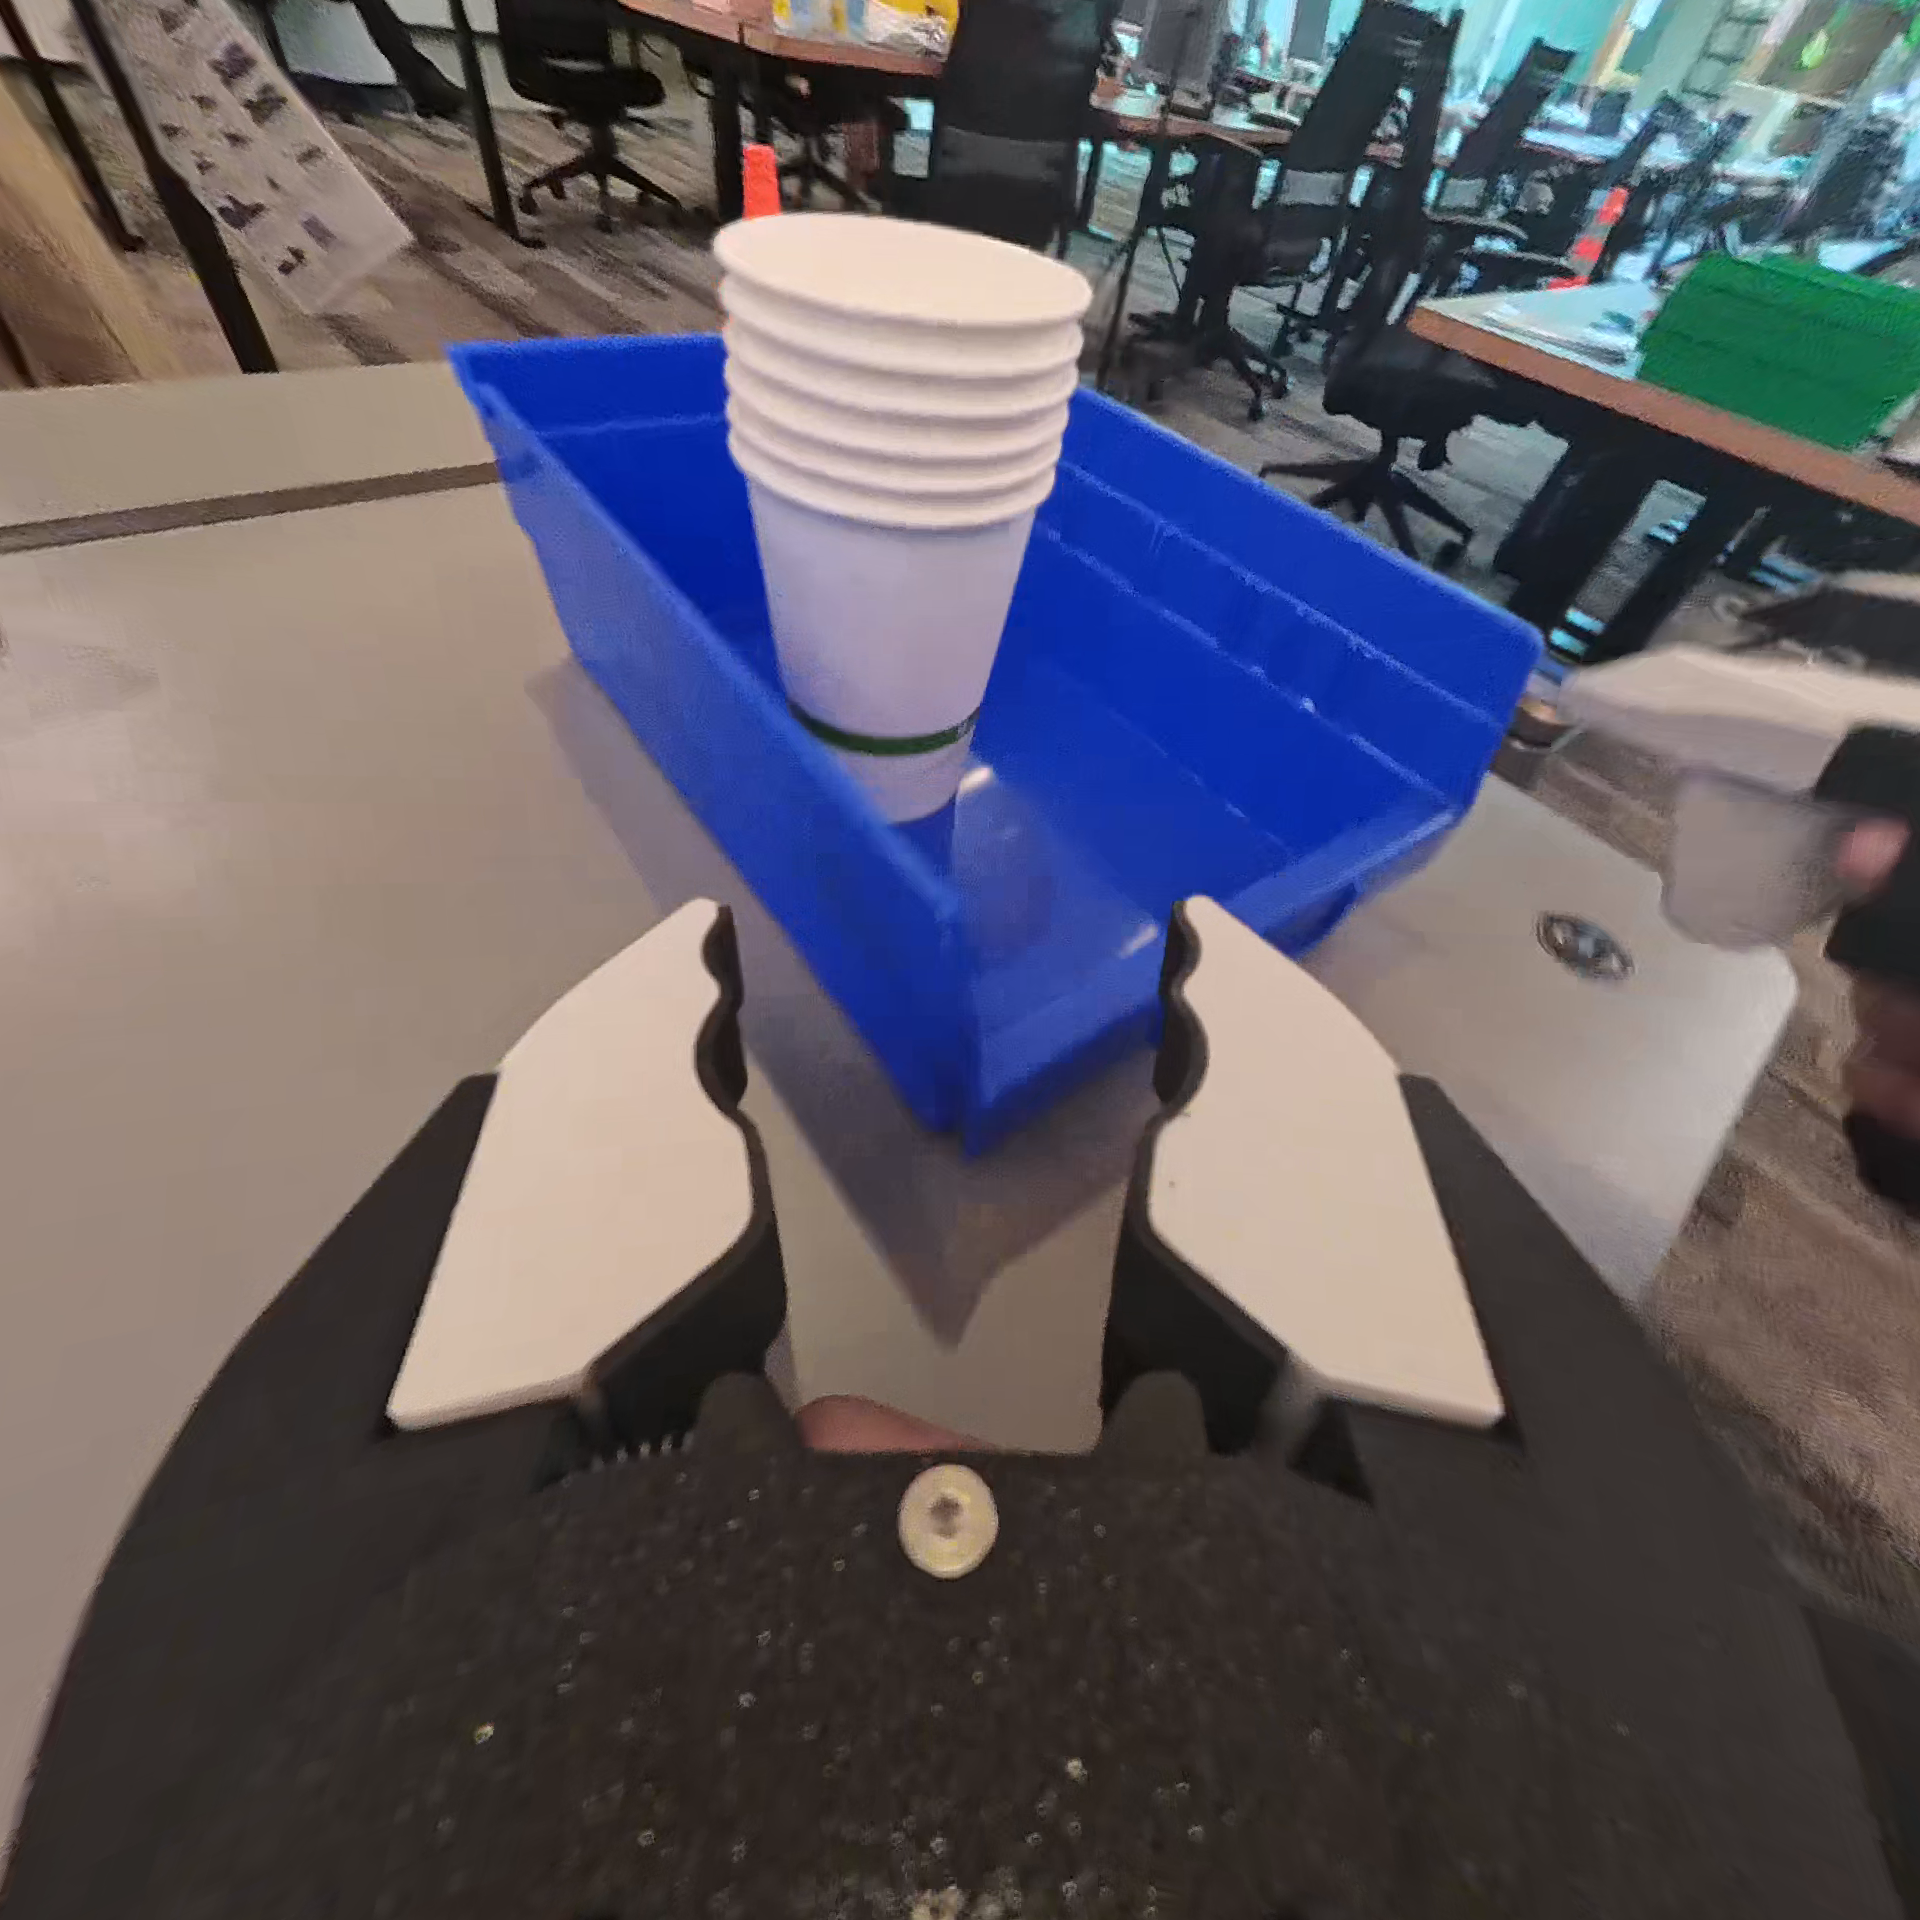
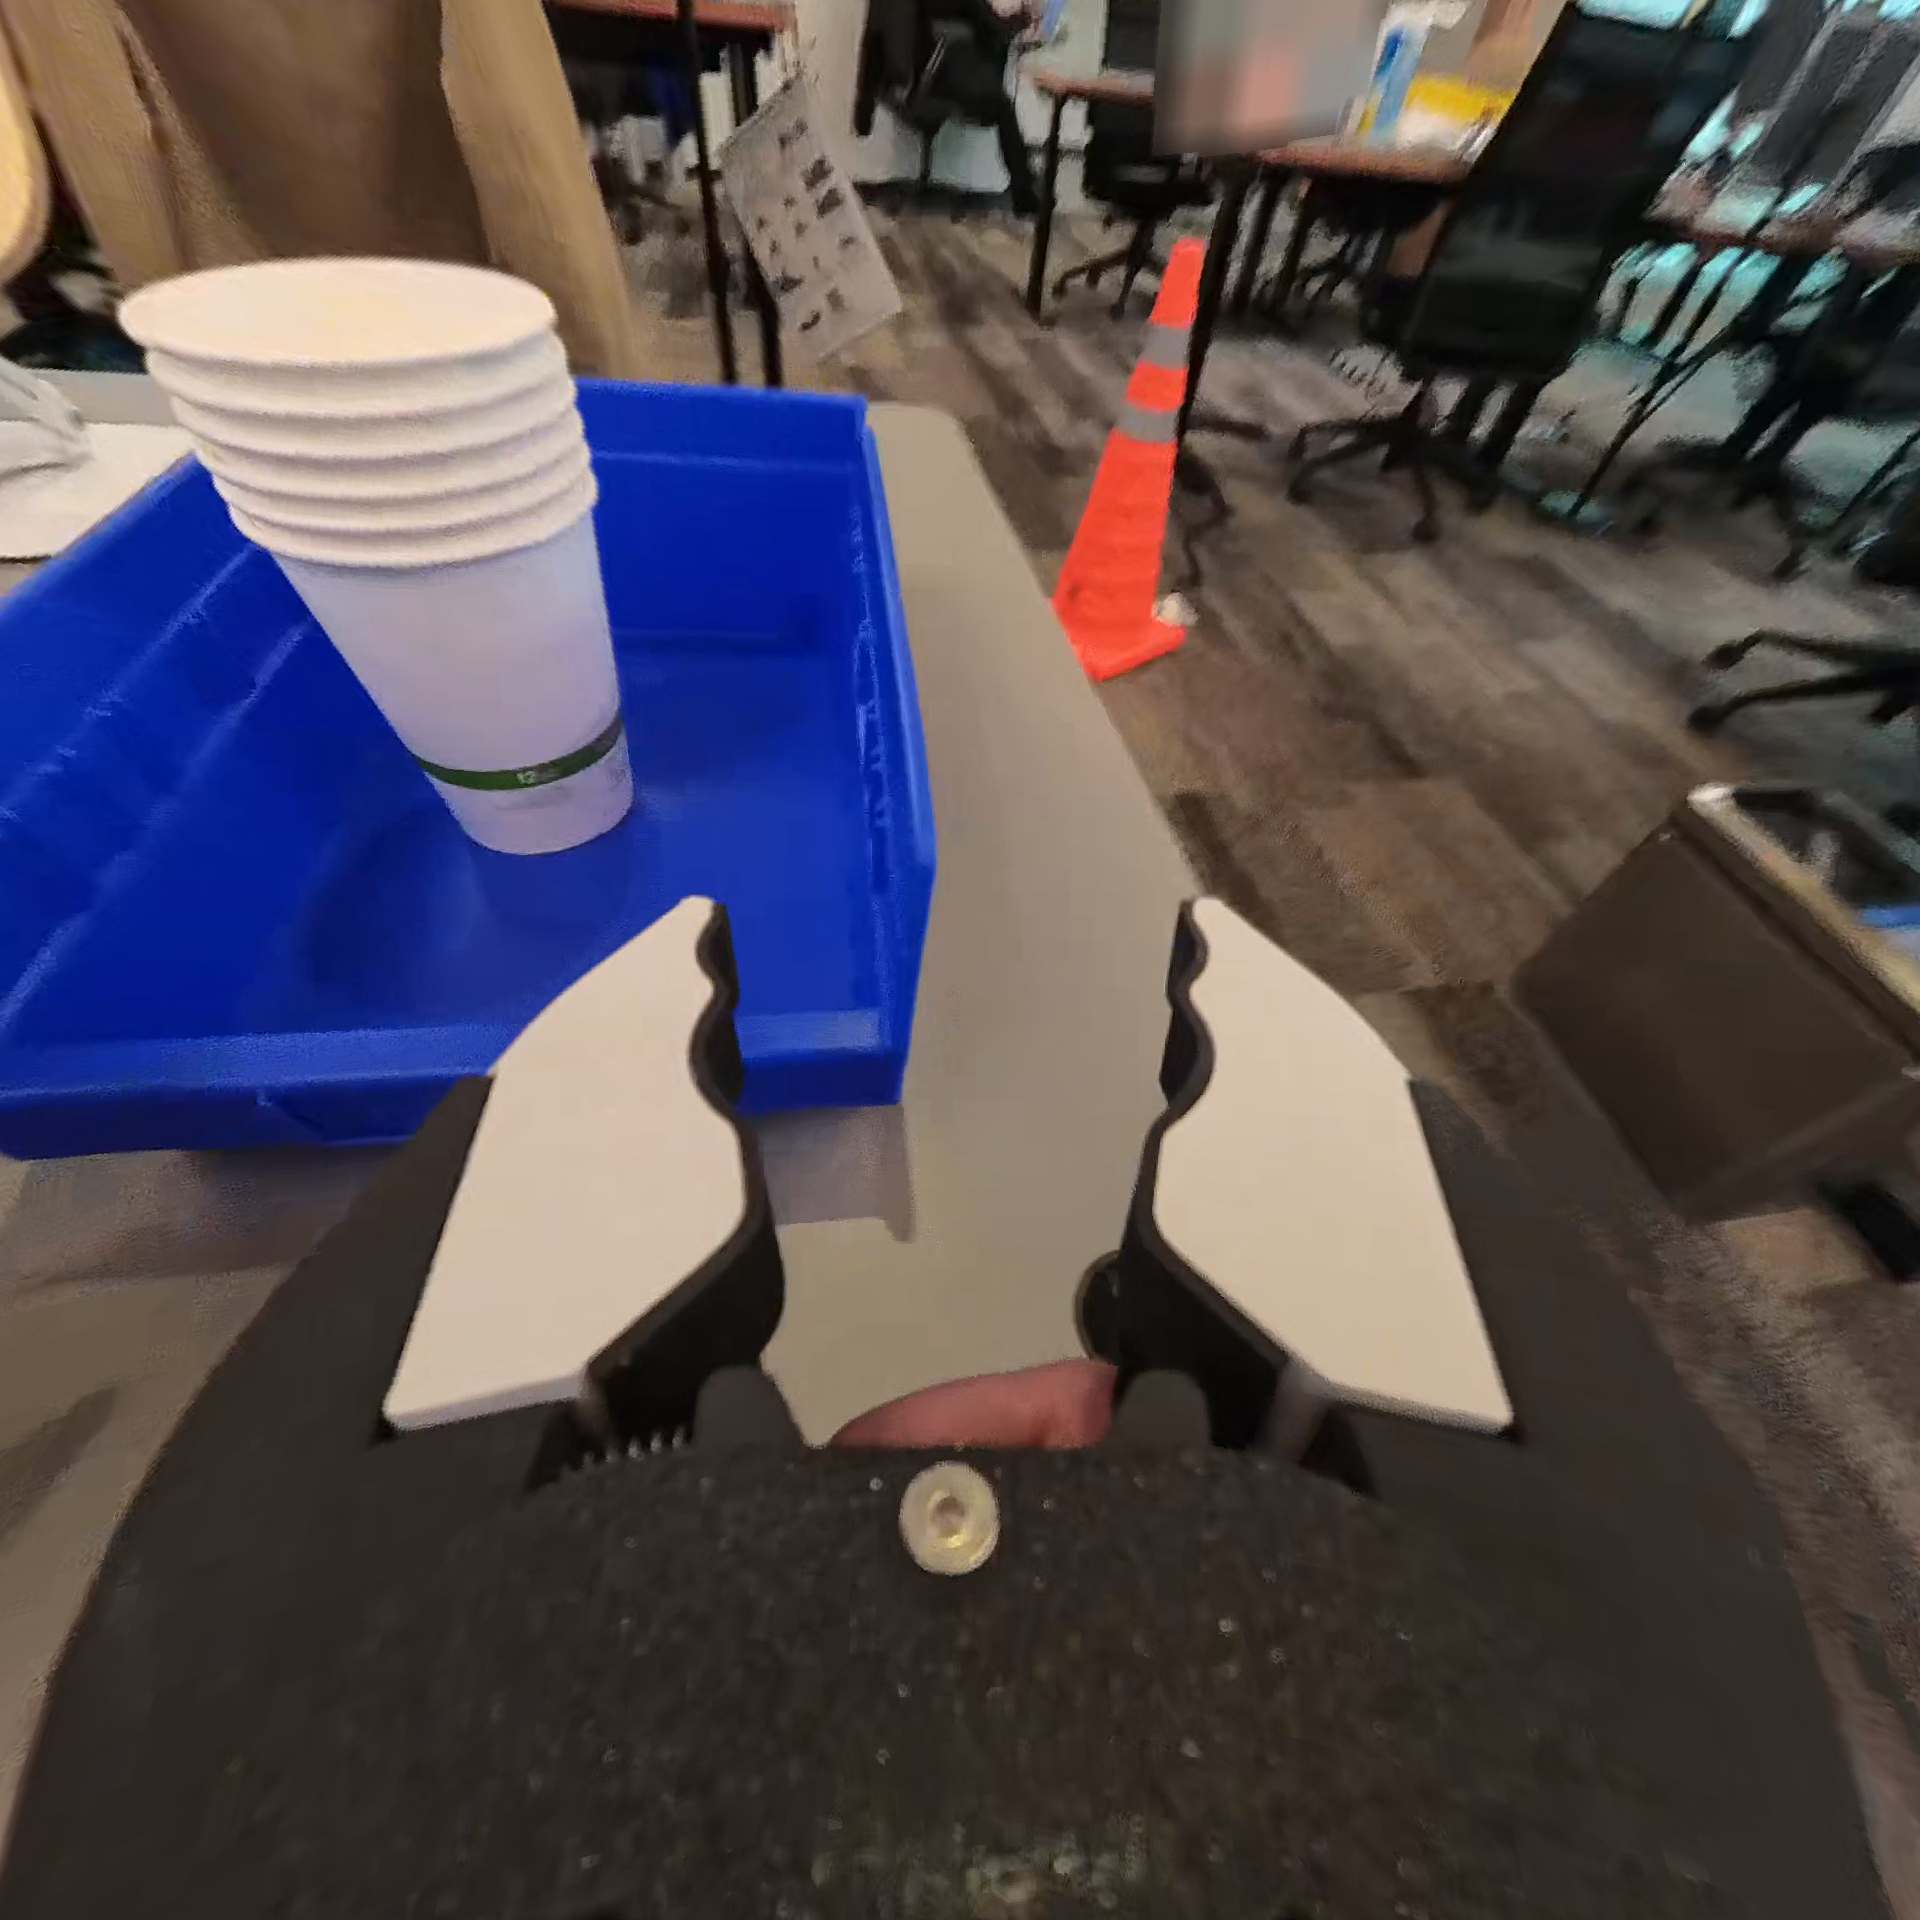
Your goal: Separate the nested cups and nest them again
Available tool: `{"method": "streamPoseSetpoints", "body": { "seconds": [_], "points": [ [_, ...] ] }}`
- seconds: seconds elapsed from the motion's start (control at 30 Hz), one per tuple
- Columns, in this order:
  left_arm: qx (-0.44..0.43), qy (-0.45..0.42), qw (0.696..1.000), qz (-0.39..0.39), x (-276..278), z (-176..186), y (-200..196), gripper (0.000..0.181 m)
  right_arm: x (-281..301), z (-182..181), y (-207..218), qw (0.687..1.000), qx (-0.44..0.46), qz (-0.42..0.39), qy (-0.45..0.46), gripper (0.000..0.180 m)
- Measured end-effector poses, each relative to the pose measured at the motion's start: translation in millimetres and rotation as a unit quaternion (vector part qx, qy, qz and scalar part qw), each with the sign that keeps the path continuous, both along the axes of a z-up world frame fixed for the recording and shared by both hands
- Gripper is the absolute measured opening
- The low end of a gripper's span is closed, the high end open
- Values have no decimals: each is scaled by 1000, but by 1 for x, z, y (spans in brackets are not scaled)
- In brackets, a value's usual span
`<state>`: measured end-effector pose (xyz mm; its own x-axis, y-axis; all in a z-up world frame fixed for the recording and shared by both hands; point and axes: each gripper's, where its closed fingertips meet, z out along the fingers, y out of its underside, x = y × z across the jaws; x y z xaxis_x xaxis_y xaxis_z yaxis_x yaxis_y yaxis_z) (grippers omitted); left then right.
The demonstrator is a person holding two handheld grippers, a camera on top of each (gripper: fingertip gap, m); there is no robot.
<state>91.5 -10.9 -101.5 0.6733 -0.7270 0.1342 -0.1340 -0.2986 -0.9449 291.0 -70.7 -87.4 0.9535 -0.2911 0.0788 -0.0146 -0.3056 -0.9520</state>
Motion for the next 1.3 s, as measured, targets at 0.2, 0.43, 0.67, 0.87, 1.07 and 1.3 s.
{"method": "streamPoseSetpoints", "body": {
  "seconds": [0.2,0.43,0.67,0.87,1.07,1.3],
  "points": [
    [-87,-5,994,71,29,-33,33,47,9,-36,32,998,-32,22,55,73],
    [-73,43,988,133,0,-33,53,11,-11,-39,66,987,23,52,148,32],
    [-47,62,975,208,-31,-28,63,3,-48,-38,70,990,-2,3,143,5],
    [-48,71,971,223,-98,-20,52,3,-117,-37,67,987,-18,54,152,4],
    [-52,63,952,294,-220,-6,51,3,-239,-29,88,978,-26,148,144,4],
    [-56,63,930,357,-322,-10,51,2,-334,-28,113,967,-44,221,115,5]
  ]
}}
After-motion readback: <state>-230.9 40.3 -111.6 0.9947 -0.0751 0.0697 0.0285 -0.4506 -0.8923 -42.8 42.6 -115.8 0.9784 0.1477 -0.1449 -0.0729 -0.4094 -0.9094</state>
